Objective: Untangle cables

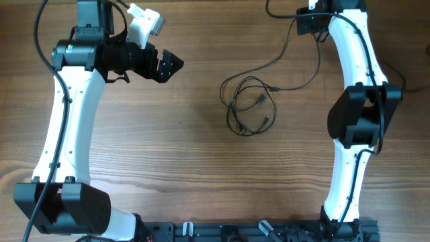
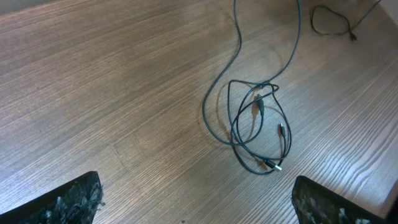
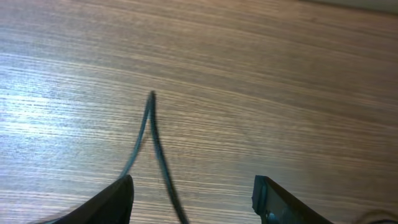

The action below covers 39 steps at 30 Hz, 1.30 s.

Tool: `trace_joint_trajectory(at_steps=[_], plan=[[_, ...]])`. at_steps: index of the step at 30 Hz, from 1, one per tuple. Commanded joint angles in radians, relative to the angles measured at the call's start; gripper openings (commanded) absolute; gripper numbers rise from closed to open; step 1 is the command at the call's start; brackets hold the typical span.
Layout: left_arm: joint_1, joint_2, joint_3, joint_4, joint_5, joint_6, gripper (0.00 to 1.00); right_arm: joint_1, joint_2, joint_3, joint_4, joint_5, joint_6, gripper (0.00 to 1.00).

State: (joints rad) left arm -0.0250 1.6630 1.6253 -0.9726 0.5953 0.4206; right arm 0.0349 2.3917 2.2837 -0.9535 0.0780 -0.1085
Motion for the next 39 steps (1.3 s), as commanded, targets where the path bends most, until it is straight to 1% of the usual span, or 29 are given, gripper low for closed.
trace_joint_trajectory(at_steps=[1,7,12,16,18,19,20,21,22,26,34,35,39], plan=[[0.001,-0.027,-0.005,0.003,-0.002,-0.008,1.00,0.001,0.069,0.007,-0.009,-0.028,0.034,0.64],[0.001,-0.027,-0.005,0.006,-0.002,-0.008,1.00,0.001,0.077,0.006,-0.006,-0.045,0.032,0.63],[0.001,-0.027,-0.005,0.006,-0.002,-0.009,1.00,0.001,0.089,0.006,-0.003,-0.101,0.032,0.61],[0.001,-0.027,-0.005,0.006,-0.002,-0.009,1.00,0.001,0.123,0.006,-0.005,-0.118,0.061,0.60],[0.001,-0.027,-0.005,0.004,-0.002,-0.009,1.00,0.001,0.139,0.006,-0.005,-0.130,0.082,0.56],[0.001,-0.027,-0.005,0.002,-0.002,-0.009,1.00,0.001,0.145,0.006,-0.004,-0.134,0.094,0.45],[0.001,-0.027,-0.005,0.002,-0.003,-0.009,1.00,0.001,0.151,0.006,0.001,-0.147,0.109,0.28],[0.001,-0.027,-0.005,0.001,-0.003,-0.009,1.00,0.001,0.151,0.006,0.004,-0.160,0.120,0.14],[0.001,-0.027,-0.005,0.000,-0.003,-0.009,1.00,0.001,0.151,0.006,0.009,-0.183,0.135,0.05],[0.001,-0.027,-0.005,-0.006,-0.003,-0.009,1.00,0.001,0.150,0.007,0.034,-0.327,0.164,0.05],[0.001,-0.027,-0.005,-0.013,-0.003,-0.009,1.00,0.004,0.116,0.011,0.095,-0.722,0.224,0.05],[0.001,-0.027,-0.005,-0.013,-0.003,-0.009,1.00,0.006,0.095,0.011,0.105,-0.752,0.240,0.05],[0.001,-0.027,-0.005,-0.013,-0.003,-0.009,1.00,0.018,-0.010,0.022,0.103,-0.768,0.244,0.05]])
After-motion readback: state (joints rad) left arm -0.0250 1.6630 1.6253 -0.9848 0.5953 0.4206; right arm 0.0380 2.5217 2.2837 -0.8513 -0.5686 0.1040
